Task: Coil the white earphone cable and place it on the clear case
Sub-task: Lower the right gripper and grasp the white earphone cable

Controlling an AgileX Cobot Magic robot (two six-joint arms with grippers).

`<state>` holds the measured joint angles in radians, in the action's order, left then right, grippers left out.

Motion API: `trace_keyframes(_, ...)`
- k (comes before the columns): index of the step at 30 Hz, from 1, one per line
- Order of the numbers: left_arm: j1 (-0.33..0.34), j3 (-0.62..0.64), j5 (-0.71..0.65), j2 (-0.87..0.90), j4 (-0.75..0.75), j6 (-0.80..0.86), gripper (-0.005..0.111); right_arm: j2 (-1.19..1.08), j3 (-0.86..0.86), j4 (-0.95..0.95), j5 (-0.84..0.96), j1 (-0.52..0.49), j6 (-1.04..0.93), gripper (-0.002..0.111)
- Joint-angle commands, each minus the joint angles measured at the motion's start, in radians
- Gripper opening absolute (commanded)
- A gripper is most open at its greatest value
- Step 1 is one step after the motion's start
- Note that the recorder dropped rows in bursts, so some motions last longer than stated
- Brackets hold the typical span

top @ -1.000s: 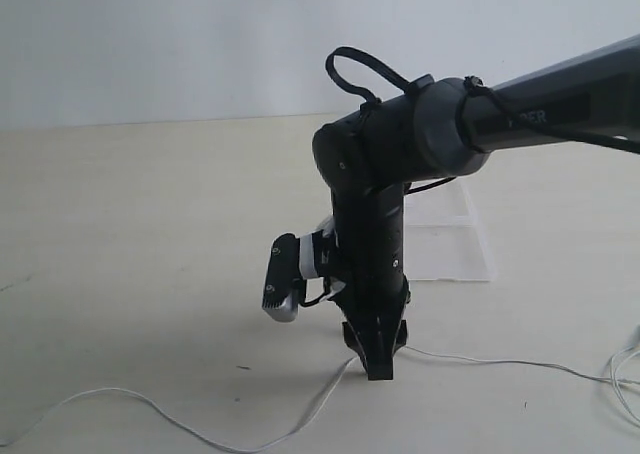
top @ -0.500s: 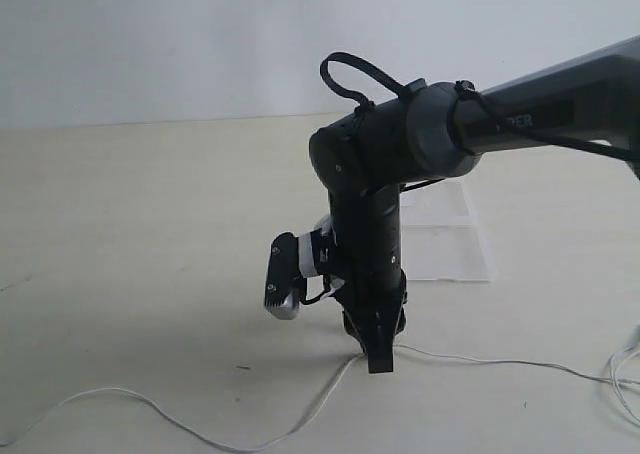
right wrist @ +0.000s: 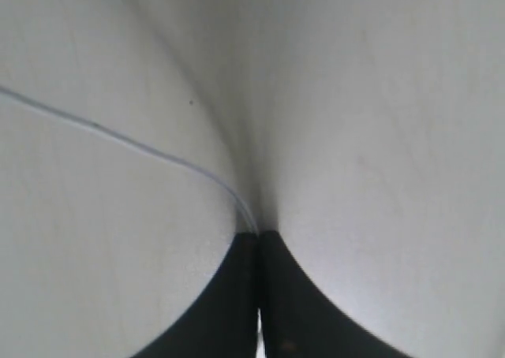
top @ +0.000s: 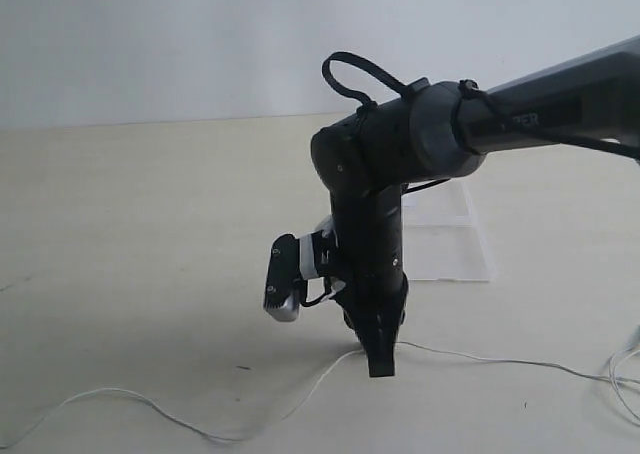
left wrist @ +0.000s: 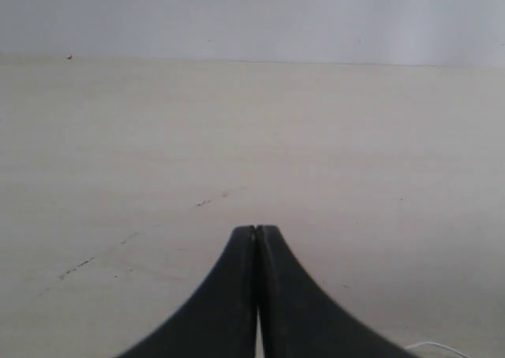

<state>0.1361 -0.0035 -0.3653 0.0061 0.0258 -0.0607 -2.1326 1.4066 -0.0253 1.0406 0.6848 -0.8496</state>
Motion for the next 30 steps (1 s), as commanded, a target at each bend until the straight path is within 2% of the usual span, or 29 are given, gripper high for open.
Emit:
trace_keyframes(1, -0.007, 0.004, 0.011, -0.006, 0.004, 0.001, 0.0, 0.123, -0.004, 0.001, -0.018, 0.002, 0.004, 0.0)
trace_keyframes(5, -0.007, 0.004, 0.011, -0.006, 0.004, 0.001, 0.0, 0.213, -0.004, -0.006, -0.008, 0.002, 0.006, 0.0)
trace_keyframes(8, -0.007, 0.004, 0.011, -0.006, 0.004, 0.001, 0.0, 0.209, -0.004, -0.04, 0.027, 0.002, 0.168, 0.003)
trace_keyframes(9, -0.007, 0.004, 0.011, -0.006, 0.004, 0.001, 0.0, 0.209, -0.004, -0.038, 0.038, 0.002, 0.2, 0.009)
trace_keyframes(12, -0.007, 0.004, 0.011, -0.006, 0.004, 0.001, 0.0, 0.182, -0.004, -0.05, 0.097, 0.0, 0.262, 0.039)
trace_keyframes(14, -0.007, 0.004, 0.011, -0.006, 0.004, 0.001, 0.0, 0.145, -0.004, -0.079, 0.111, 0.0, 0.296, 0.051)
trace_keyframes(24, -0.007, 0.004, 0.011, -0.006, 0.004, 0.001, 0.0, 0.016, -0.004, -0.13, 0.099, 0.0, 0.3, 0.051)
trace_keyframes(30, -0.007, 0.004, 0.011, -0.006, 0.004, 0.001, 0.0, -0.006, -0.004, -0.068, 0.077, 0.0, 0.3, 0.051)
